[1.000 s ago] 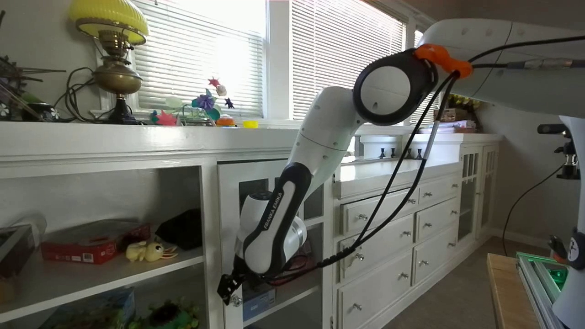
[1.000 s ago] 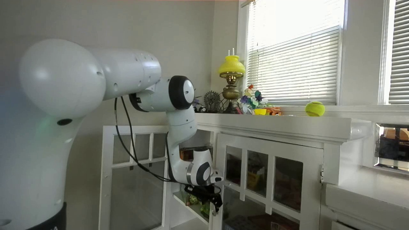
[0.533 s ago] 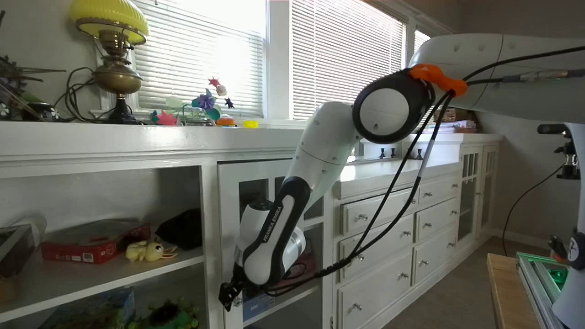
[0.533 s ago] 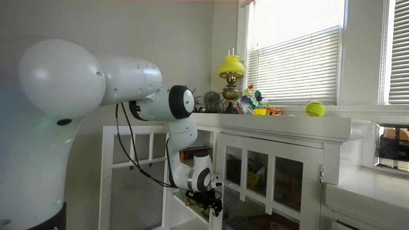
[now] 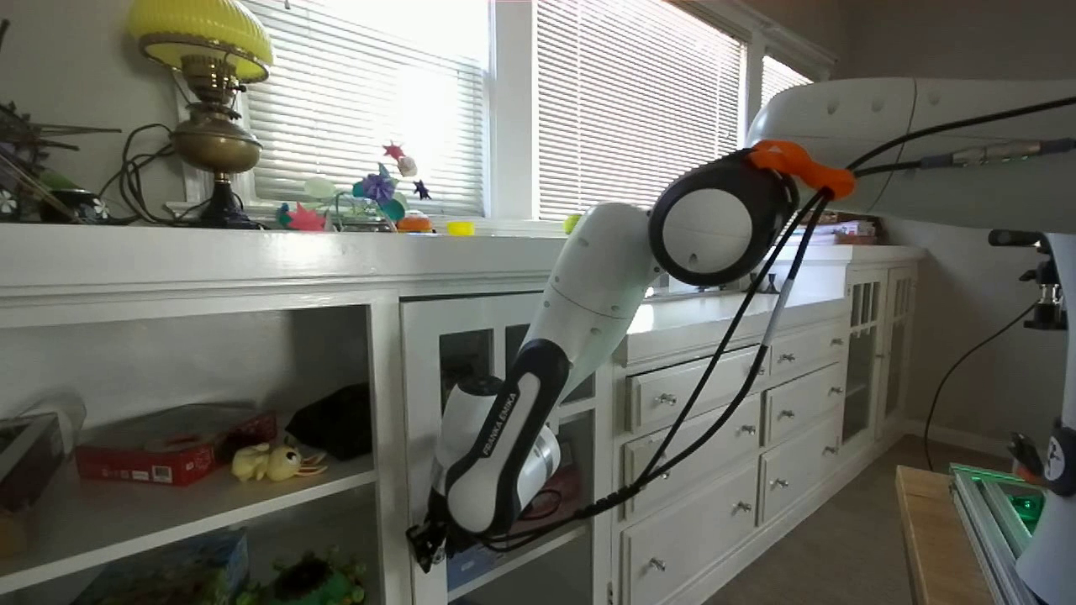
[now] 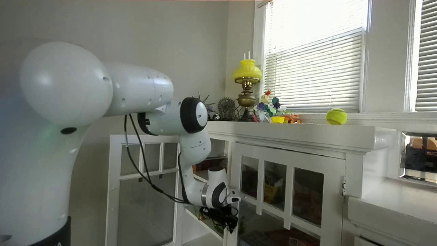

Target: Open the right door of the cabinet on the left.

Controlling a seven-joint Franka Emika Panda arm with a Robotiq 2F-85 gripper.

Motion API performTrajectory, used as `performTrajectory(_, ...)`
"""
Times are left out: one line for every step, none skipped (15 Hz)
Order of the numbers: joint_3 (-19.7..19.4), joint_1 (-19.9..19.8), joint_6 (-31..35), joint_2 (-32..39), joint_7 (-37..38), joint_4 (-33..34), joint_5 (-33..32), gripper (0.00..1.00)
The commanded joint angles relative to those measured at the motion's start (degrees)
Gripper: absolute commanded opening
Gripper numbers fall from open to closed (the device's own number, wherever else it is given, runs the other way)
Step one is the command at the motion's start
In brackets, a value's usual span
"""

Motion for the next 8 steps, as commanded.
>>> performTrajectory(-1.1, 0.6, -0.8, 2.5, 0.9, 4.2, 1.7, 0.58)
performTrajectory(-1.2, 0.7, -0.8, 2.6, 0.9, 4.4, 1.7, 0.5)
performTrajectory(-1.3, 0.7, -0.7, 2.7, 0.9, 4.7, 1.7, 0.39)
performTrajectory(-1.3, 0.7, -0.8, 2.7, 0.8, 4.9, 1.7, 0.34)
performTrajectory(-1.3, 0.8, -0.8, 2.7, 0.8, 5.0, 1.6, 0.31)
performTrajectory(-1.3, 0.8, -0.7, 2.8, 0.8, 5.1, 1.6, 0.24)
performTrajectory(-1.1, 0.6, -1.0, 2.8, 0.7, 5.3, 1.6, 0.19)
performTrajectory(-1.0, 0.7, -1.0, 2.9, 0.7, 5.4, 1.6, 0.18)
